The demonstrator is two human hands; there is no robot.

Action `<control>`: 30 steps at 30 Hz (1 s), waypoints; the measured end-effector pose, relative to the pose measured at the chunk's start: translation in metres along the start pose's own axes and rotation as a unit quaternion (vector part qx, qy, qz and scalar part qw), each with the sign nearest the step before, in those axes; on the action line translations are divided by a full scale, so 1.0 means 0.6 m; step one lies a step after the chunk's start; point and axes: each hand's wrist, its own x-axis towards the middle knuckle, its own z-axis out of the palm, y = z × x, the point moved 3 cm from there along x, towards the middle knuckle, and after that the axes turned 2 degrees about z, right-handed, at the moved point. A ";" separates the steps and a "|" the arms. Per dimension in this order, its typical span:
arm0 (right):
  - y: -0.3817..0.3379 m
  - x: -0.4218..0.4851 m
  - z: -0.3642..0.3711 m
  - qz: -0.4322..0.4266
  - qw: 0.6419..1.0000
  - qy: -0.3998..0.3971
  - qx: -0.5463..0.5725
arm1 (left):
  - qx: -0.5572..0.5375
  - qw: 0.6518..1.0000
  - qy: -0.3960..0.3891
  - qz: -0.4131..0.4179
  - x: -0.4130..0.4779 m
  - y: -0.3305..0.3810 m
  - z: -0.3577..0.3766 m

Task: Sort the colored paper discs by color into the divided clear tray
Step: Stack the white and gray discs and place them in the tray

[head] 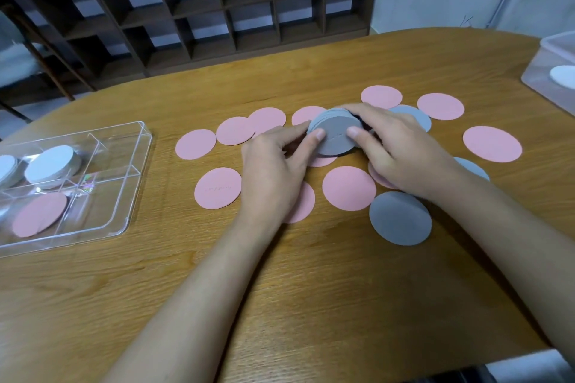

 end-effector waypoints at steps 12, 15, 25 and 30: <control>0.026 -0.002 -0.028 0.075 0.989 0.060 0.113 | 0.053 0.976 -0.166 0.132 -0.023 0.039 0.023; 0.026 0.001 -0.031 0.084 0.982 0.079 0.147 | 0.088 0.951 -0.254 0.150 -0.046 0.042 0.050; 0.026 0.006 -0.028 0.088 0.980 0.085 0.156 | 0.087 0.938 -0.315 0.119 -0.051 0.048 0.058; 0.028 0.006 -0.025 0.093 0.980 0.066 0.160 | -0.011 0.947 -0.313 0.073 -0.047 0.051 0.053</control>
